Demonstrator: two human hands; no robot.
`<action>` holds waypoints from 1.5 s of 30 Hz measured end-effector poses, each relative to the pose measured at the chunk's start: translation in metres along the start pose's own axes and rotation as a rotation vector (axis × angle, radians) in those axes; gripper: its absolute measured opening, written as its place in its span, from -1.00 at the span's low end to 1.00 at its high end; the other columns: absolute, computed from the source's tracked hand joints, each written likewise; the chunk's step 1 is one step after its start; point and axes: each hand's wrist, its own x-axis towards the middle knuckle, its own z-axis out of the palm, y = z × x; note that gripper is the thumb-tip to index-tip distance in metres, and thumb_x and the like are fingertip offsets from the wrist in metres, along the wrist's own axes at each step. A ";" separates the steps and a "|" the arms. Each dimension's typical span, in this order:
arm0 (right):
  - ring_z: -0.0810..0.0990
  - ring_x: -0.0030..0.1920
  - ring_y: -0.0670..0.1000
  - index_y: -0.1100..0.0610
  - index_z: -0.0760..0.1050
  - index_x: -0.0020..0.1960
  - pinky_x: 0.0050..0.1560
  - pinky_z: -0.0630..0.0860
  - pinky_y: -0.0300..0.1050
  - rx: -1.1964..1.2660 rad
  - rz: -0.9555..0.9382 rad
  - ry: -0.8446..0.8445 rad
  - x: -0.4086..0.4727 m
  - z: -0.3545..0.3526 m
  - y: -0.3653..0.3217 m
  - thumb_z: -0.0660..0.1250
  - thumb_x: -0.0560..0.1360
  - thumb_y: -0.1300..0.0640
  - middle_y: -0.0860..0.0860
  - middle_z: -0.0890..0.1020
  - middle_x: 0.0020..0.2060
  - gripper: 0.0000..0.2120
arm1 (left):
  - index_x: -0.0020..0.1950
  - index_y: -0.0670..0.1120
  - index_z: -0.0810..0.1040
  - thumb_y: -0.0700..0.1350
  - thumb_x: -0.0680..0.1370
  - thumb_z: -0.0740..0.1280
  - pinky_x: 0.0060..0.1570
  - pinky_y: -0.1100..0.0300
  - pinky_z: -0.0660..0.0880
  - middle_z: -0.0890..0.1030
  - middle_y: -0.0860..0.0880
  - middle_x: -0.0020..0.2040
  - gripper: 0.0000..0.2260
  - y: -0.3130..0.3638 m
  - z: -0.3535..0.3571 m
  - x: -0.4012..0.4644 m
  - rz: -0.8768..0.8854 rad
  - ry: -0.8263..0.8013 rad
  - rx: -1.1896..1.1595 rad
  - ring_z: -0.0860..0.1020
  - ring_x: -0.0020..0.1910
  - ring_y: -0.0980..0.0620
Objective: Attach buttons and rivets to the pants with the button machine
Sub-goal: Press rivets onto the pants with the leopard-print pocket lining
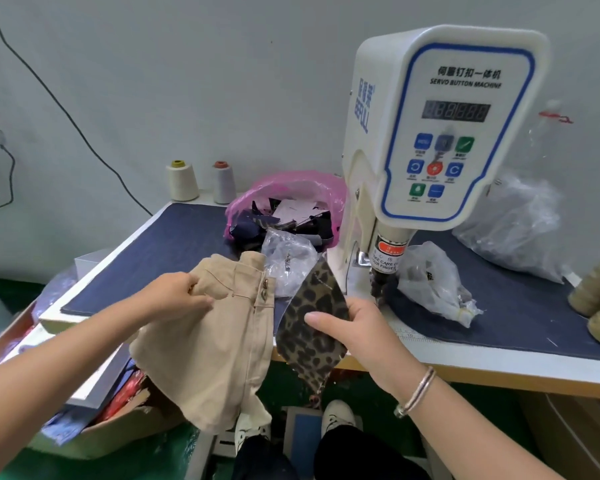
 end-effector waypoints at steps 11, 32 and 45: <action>0.40 0.34 -0.18 -0.32 0.48 0.16 0.26 0.40 -0.22 -0.103 -0.221 -0.232 0.025 0.009 -0.046 0.40 0.44 0.07 -0.16 0.39 0.38 -0.61 | 0.16 0.00 0.64 -0.13 0.43 0.37 -0.09 0.30 0.56 0.68 -0.05 0.10 -0.70 0.077 -0.108 -0.024 0.446 -0.286 -0.953 0.66 0.02 0.01; 0.63 0.04 -0.11 -0.22 0.58 0.00 0.01 0.51 -0.32 -0.093 -0.013 -0.113 -0.048 -0.042 0.001 0.40 0.33 -0.12 -0.14 0.68 -0.02 -0.76 | 0.02 -0.04 0.57 -0.07 0.62 0.25 -0.05 0.21 0.50 0.63 0.01 -0.06 -0.88 0.102 0.002 0.002 0.282 -0.208 -0.706 0.57 -0.09 0.08; 0.67 -0.05 -0.09 -0.13 0.60 -0.03 -0.01 0.59 -0.13 0.099 0.077 0.162 -0.014 0.003 0.013 0.31 0.50 -0.06 -0.09 0.69 -0.07 -0.89 | 0.07 0.12 0.63 0.02 0.55 0.35 -0.05 0.39 0.51 0.68 0.08 0.06 -0.87 0.106 0.030 -0.081 0.403 -0.601 -0.999 0.64 0.04 0.13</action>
